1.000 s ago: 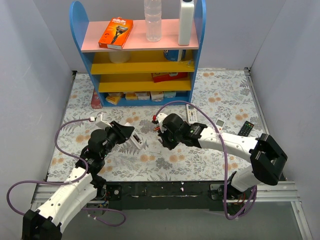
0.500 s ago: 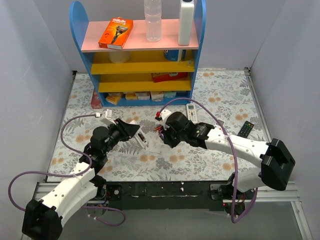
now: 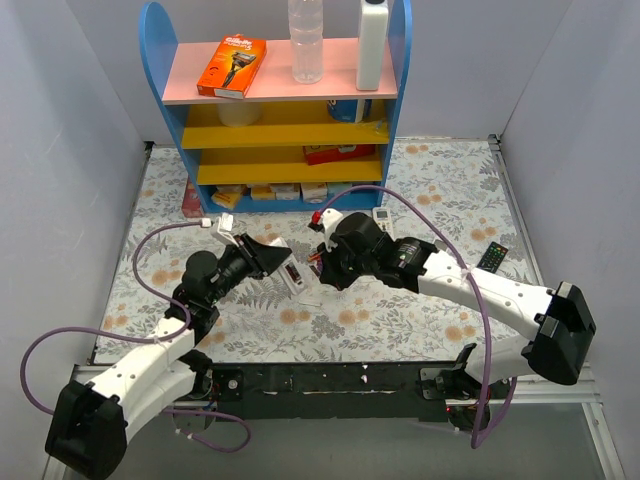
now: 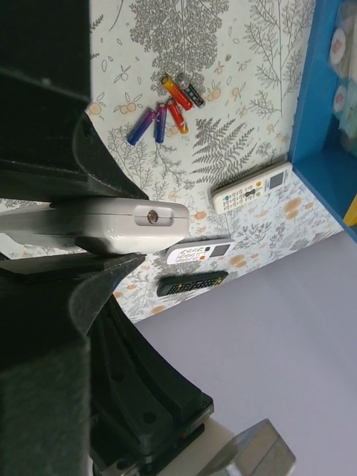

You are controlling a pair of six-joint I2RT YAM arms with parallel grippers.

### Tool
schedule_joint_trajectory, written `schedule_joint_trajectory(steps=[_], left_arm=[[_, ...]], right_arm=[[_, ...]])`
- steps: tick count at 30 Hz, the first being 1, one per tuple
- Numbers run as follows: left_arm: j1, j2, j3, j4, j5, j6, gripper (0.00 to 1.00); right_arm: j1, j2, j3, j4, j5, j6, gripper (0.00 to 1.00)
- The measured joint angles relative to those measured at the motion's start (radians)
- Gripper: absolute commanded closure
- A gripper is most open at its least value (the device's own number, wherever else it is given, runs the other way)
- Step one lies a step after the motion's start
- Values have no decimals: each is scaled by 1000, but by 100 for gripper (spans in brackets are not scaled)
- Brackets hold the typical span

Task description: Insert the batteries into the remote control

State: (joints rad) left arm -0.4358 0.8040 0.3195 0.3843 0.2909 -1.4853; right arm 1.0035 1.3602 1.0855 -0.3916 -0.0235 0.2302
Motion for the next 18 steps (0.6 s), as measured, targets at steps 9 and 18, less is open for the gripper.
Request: schedule_joint_trajectory(steps=[9,18], left_arm=[[0,80,-17,120,78,-19,100],[0,124,-27,207,123,-42,100]], right_arm=[[19,-6,71,-69,-50,35,99],[46,37,124,-106,-86,78,99]])
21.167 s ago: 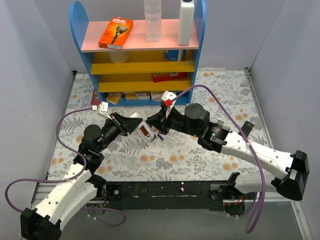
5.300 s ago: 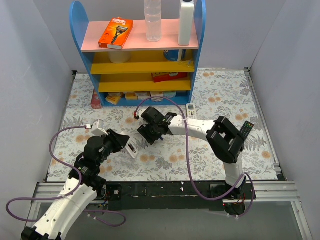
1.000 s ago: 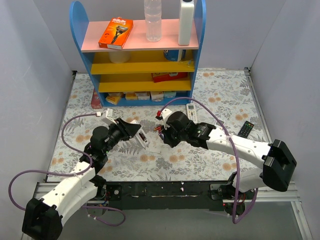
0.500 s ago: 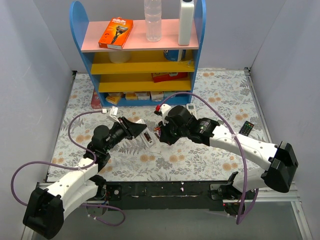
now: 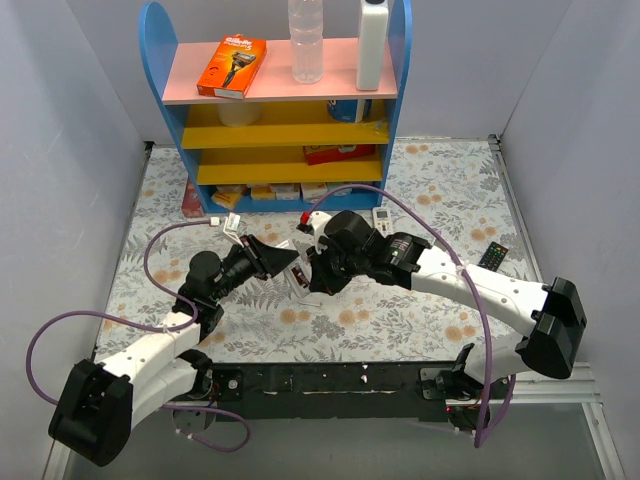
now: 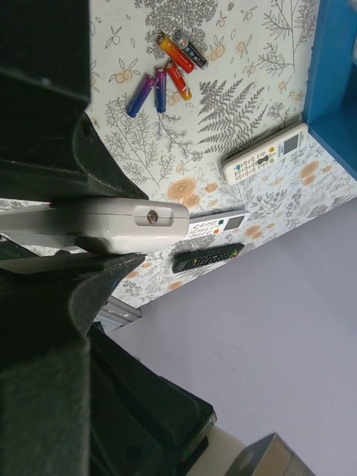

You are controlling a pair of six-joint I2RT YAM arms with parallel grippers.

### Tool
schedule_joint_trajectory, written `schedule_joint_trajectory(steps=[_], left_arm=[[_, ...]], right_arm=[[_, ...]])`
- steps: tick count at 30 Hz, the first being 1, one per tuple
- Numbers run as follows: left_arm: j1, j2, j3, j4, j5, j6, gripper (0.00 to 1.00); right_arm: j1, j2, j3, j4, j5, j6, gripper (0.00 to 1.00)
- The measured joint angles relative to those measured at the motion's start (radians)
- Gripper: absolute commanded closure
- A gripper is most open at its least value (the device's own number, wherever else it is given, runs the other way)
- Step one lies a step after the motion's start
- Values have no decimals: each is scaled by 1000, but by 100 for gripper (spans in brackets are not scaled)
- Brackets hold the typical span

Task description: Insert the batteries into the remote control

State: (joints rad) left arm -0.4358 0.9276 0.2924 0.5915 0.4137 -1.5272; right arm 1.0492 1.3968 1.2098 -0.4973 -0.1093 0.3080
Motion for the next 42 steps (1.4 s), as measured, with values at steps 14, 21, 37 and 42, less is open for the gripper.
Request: schedule_joint_trajectory(steps=[14,21,37,42], left_arm=[[0,18,-24,69,32,-30,100],[0,34,-24,94,44,-51,100],[0,45,-43,133,50,-117,100],[-1,45,-58,130,44,-133,100]], right_arm=[[2,52,27,-27,-8,34,99],[2,74,40,-29,-10,34,99],[5,104,82,-39,-2,25,99],[5,123,97,-54,-14,21,98]])
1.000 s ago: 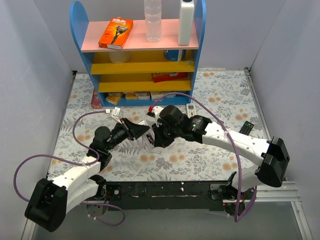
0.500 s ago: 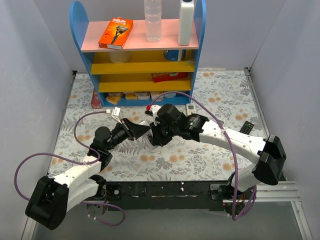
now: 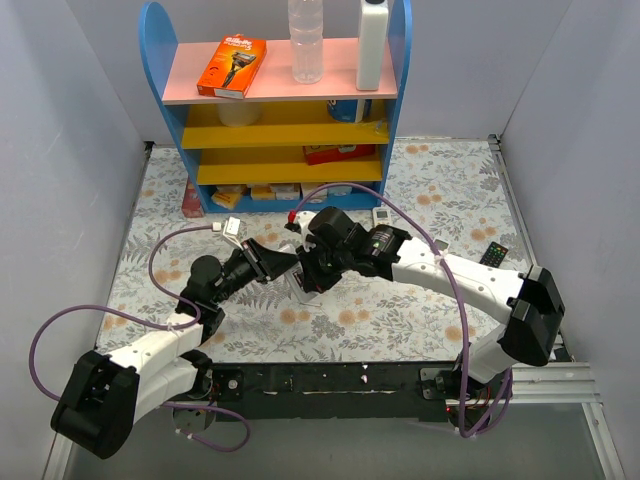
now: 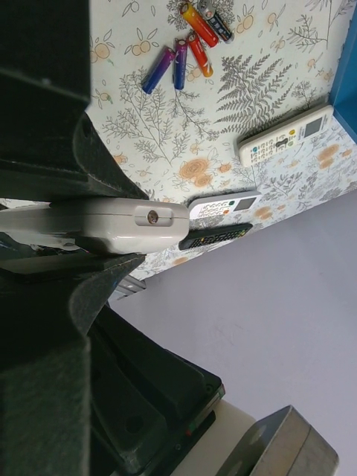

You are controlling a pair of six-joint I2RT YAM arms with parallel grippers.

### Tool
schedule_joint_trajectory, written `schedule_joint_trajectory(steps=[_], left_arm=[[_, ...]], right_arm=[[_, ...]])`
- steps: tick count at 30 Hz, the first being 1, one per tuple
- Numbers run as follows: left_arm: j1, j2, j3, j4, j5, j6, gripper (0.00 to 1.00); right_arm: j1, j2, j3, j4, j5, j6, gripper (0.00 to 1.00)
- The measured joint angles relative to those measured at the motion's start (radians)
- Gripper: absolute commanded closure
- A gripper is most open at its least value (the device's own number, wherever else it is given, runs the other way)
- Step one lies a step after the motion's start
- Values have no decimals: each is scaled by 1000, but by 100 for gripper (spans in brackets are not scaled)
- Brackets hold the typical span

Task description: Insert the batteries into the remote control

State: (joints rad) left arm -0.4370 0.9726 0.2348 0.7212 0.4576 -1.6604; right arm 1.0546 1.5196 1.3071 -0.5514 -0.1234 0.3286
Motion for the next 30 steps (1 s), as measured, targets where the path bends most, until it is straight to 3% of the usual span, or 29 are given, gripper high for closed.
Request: schedule_joint_trajectory(steps=[18,24,30], left_arm=[[-10,26,-33,15,-17,-143,100],[-10,43,-32,-19,-4,-171,100],[-10,61,-10,-74,35,-190,100]], right_arm=[[0,18,92,-59,-12,-72,82],[0,-27,88,-70,-57,-249,77],[1,-160,-21,-40,-111,-496,68]])
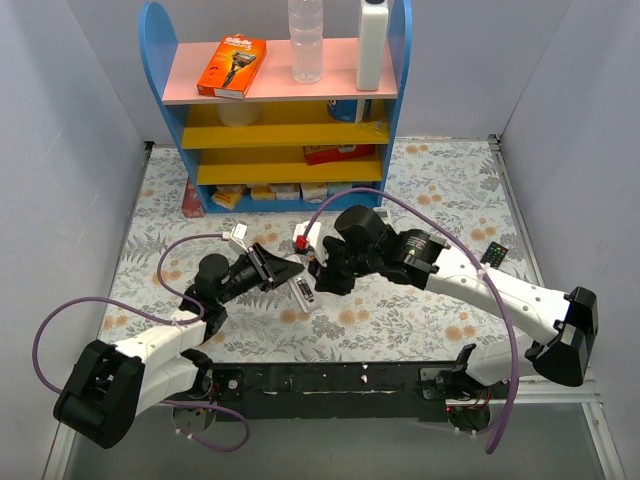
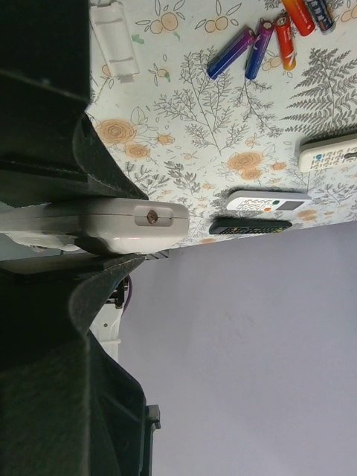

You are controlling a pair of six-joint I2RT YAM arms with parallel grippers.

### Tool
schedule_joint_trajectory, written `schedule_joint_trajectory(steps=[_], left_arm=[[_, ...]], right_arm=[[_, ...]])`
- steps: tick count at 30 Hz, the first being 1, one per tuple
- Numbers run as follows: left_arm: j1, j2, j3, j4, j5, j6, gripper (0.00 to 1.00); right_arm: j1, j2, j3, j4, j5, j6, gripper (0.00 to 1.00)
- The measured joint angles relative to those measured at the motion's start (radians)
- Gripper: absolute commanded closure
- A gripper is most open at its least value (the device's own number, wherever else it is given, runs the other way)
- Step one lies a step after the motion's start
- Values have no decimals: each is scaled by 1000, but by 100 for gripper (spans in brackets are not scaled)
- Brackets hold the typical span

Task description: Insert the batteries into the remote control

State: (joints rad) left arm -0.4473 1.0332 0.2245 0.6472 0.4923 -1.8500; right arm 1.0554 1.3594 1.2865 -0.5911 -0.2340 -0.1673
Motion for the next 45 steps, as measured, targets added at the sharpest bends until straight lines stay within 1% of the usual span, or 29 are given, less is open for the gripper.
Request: schedule_joint_trajectory(steps=[3,6,13,22,29,45], left_arm=[[0,0,18,-22,21,-6,100],[0,0,37,-39,42,-8,100],[0,4,69,-69,72,-6,100],[0,14,101,-95,94,-5,100],[0,22,117,-105,103,2,100],[0,22,117,-143,109,16,100]], right_arm=[[1,-31,-45,20,-24,-106,69],[5,-27,-56,35,-41,-159,71],[26,-10,-60,72,-82,-228,73],[36,24,-60,82,-109,-256,77],[38,32,-74,90,-104,-259,83],[38,34,-108,121,-79,-266,86]])
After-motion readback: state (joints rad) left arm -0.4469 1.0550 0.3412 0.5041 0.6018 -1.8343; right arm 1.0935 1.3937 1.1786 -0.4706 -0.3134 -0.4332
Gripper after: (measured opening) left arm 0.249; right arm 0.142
